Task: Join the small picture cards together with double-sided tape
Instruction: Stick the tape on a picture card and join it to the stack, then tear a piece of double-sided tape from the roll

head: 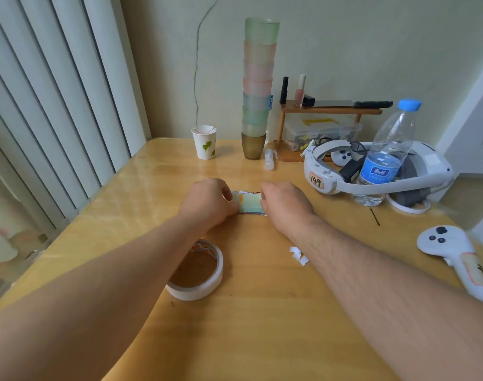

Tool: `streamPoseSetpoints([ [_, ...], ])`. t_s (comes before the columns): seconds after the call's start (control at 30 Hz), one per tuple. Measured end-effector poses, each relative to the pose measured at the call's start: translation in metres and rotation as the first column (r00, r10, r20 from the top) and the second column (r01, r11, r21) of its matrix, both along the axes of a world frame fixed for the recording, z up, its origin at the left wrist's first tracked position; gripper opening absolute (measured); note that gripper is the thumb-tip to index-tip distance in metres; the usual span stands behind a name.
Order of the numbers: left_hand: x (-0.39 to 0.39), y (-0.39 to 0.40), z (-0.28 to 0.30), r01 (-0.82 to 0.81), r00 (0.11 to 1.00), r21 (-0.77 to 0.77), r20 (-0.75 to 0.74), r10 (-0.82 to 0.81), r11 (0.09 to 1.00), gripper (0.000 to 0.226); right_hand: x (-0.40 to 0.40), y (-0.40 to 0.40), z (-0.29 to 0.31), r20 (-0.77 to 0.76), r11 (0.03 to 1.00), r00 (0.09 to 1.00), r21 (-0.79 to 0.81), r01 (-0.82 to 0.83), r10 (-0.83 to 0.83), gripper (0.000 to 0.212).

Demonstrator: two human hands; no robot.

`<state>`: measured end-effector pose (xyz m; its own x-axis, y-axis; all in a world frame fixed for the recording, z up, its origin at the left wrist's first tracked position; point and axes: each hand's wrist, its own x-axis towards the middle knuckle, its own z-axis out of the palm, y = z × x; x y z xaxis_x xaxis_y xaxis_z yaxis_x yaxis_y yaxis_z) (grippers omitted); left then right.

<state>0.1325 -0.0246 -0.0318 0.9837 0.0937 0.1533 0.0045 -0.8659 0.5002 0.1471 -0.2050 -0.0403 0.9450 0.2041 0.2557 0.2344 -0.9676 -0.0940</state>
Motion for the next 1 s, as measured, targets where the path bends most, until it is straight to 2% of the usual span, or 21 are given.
streamPoseSetpoints([
  [0.1,0.003,0.001,-0.001,0.014,1.000,-0.003,-0.012,-0.014,1.000,0.020,0.000,-0.001,-0.002,-0.005,1.000,1.000,-0.010,-0.012,0.012,0.019],
  [0.27,0.009,0.007,-0.002,0.060,0.996,0.002,-0.066,-0.060,0.998,0.010,-0.002,-0.010,-0.001,-0.093,0.998,0.995,0.054,0.031,-0.026,0.008],
  [0.43,0.011,0.011,-0.001,0.057,0.994,-0.026,-0.093,-0.059,0.998,0.015,-0.006,-0.009,-0.001,-0.142,0.985,0.987,0.147,0.093,-0.072,0.021],
  [0.53,0.005,0.006,0.001,0.090,0.992,0.034,-0.096,-0.086,0.995,0.019,-0.010,-0.006,0.003,-0.168,0.984,0.981,0.131,0.118,-0.095,0.017],
  [0.63,-0.008,0.002,0.013,0.143,0.982,0.124,-0.142,-0.125,0.982,0.032,-0.017,-0.010,0.017,-0.228,0.979,0.969,0.158,0.130,-0.092,0.016],
  [0.73,-0.041,0.010,0.037,0.203,0.961,-0.012,-0.188,-0.201,0.979,0.037,-0.039,-0.016,0.035,-0.208,0.963,0.977,0.254,0.091,-0.037,0.023],
  [0.83,-0.091,0.029,0.053,0.258,0.959,-0.138,-0.087,-0.271,0.956,0.020,-0.086,-0.018,0.046,-0.092,0.912,0.995,0.411,0.003,0.039,0.024],
  [0.87,-0.107,0.036,0.057,0.288,0.951,-0.146,-0.073,-0.300,0.947,0.023,-0.104,-0.017,0.046,-0.065,0.879,0.996,0.476,-0.023,0.062,0.023],
  [0.9,-0.122,0.042,0.060,0.327,0.933,-0.138,-0.107,-0.342,0.935,0.028,-0.120,-0.016,0.045,-0.051,0.846,0.995,0.532,-0.045,0.084,0.022],
  [1.0,-0.150,0.052,0.061,0.466,0.820,-0.021,-0.365,-0.440,0.885,0.047,-0.155,-0.007,0.032,-0.077,0.754,0.989,0.655,-0.043,0.124,0.020],
])
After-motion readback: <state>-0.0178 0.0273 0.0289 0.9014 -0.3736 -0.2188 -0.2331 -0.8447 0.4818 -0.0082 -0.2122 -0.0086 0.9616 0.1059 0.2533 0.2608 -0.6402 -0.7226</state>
